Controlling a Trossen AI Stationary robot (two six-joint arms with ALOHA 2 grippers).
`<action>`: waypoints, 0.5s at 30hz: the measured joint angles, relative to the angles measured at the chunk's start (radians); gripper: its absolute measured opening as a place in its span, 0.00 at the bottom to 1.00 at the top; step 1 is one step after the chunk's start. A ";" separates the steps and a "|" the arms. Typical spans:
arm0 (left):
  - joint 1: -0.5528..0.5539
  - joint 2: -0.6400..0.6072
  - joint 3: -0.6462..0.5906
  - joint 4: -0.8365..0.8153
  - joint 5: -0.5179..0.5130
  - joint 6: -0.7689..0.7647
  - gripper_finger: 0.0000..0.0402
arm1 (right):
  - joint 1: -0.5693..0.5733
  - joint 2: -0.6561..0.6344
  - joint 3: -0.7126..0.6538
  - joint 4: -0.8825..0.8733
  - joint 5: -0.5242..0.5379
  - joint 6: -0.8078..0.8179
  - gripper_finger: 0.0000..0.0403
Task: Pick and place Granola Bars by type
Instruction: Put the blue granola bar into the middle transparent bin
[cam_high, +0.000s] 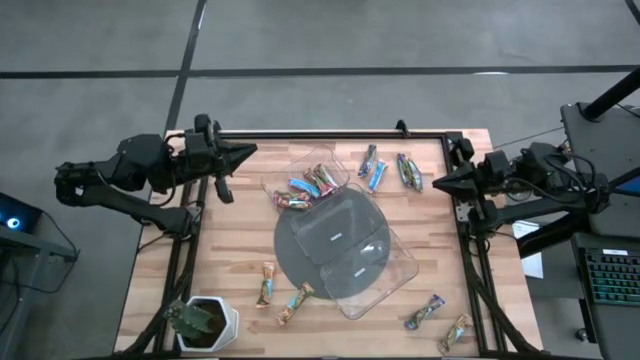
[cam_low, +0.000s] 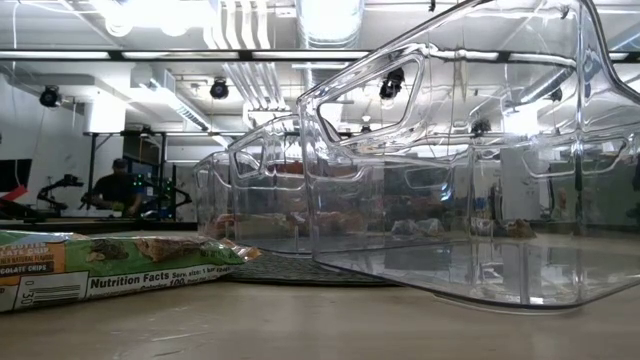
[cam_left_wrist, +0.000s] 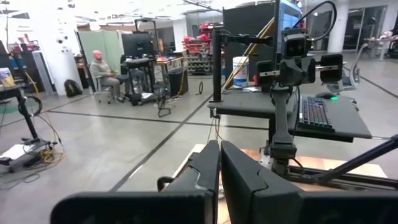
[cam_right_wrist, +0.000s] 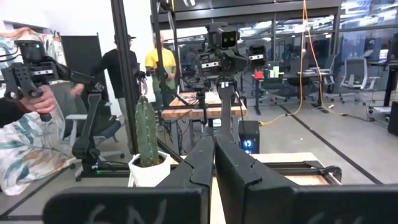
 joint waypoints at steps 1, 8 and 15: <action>0.005 0.000 0.001 0.000 0.001 0.004 0.00 | 0.000 0.000 0.000 0.000 0.000 0.000 0.02; 0.024 0.014 0.002 0.000 0.000 -0.040 0.00 | 0.000 0.000 0.000 0.000 0.000 0.001 0.02; 0.025 0.099 0.002 -0.008 0.049 -0.070 0.00 | 0.000 0.000 0.000 0.000 0.000 0.011 0.02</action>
